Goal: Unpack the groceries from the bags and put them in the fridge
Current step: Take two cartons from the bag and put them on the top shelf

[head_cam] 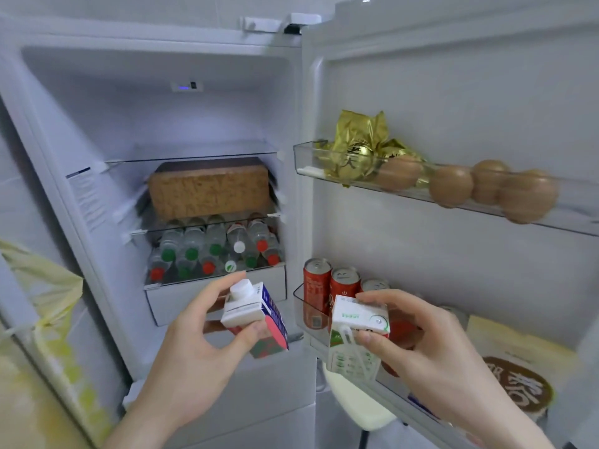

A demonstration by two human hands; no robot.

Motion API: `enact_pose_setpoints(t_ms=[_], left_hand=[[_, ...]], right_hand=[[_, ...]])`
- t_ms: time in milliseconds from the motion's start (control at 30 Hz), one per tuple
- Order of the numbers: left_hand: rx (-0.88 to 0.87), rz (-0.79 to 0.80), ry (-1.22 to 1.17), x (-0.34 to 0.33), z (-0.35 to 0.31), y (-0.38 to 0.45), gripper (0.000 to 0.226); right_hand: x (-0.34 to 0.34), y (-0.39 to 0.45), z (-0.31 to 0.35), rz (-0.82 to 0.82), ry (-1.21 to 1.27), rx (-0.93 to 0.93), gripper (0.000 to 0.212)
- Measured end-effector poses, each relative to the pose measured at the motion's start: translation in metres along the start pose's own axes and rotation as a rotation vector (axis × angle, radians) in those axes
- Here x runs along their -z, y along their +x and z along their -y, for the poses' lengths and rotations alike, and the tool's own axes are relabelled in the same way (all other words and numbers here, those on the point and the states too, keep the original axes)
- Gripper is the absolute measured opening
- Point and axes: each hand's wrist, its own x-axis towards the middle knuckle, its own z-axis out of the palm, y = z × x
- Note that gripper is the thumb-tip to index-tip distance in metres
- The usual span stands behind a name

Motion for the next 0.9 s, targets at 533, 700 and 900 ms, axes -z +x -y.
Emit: enact_pose_setpoints(t_ms=[533,700,900], left_hand=[[-0.268,0.177,-0.050,0.014,0.010,0.123,0.063],[-0.362,0.094,-0.041,0.048,0.003,0.196,0.066],[-0.401,-0.088,-0.046,0.083,0.003,0.286,0.046]], right_hand=[[-0.027,0.049,0.024,-0.208,-0.041,-0.074,0.032],[-0.062,0.110,0.047,-0.214,-0.053,0.064,0.027],[-0.118,0.202,0.077,-0.162,-0.104,0.275,0.031]])
